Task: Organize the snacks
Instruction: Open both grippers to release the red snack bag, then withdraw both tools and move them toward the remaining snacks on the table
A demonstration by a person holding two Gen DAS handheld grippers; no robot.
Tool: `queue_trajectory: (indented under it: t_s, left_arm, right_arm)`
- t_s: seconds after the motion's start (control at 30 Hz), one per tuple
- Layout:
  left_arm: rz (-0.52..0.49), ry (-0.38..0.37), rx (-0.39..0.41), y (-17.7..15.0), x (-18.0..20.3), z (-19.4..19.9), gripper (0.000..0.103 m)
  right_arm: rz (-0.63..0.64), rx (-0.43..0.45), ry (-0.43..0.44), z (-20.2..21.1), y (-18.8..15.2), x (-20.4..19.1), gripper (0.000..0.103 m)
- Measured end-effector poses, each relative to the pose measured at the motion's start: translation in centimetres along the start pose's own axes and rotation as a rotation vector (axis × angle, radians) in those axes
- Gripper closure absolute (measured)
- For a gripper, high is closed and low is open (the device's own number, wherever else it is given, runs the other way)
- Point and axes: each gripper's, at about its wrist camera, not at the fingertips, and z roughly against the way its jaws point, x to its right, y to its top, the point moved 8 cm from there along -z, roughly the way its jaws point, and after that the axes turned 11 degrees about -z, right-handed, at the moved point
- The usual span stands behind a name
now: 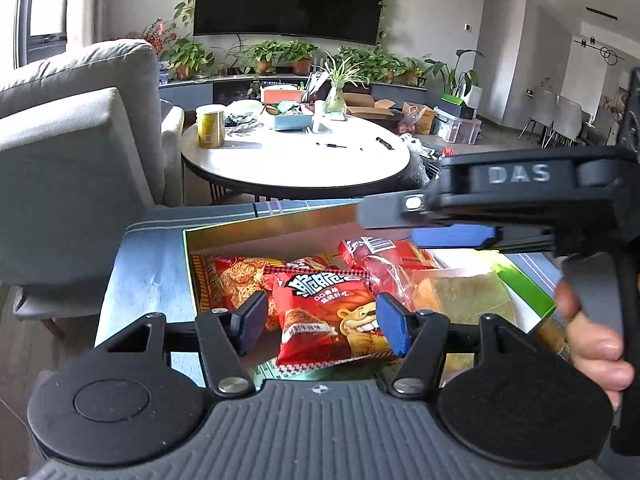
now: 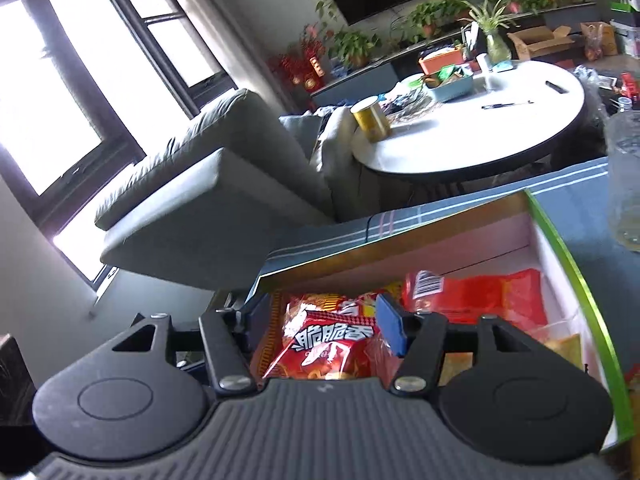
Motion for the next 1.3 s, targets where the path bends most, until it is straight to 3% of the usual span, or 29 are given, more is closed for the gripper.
queue_trajectory:
  t_s: [0.3, 0.5, 0.83, 1.3]
  left_arm:
    - [0.008, -0.002, 0.018, -0.3, 1.1, 2.5, 0.042]
    - [0.032, 0.003, 0.046, -1.0, 1.6, 5.2, 0.036]
    - [0.036, 0.016, 0.056, -4.5, 3.7, 9.1, 0.033]
    - [0.021, 0.061, 0.049, -8.4, 5.9, 13.1, 0.028]
  right_arm:
    - [-0.002, -0.010, -0.018, 2.3, -0.8, 0.8, 0.035]
    - [0.002, 0.000, -0.039, 4.6, -2.2, 1.4, 0.025]
    - [0.049, 0.030, -0.126, 9.9, -7.0, 4.2, 0.019]
    - [0.060, 0.041, -0.134, 13.3, -10.2, 3.7, 0.015]
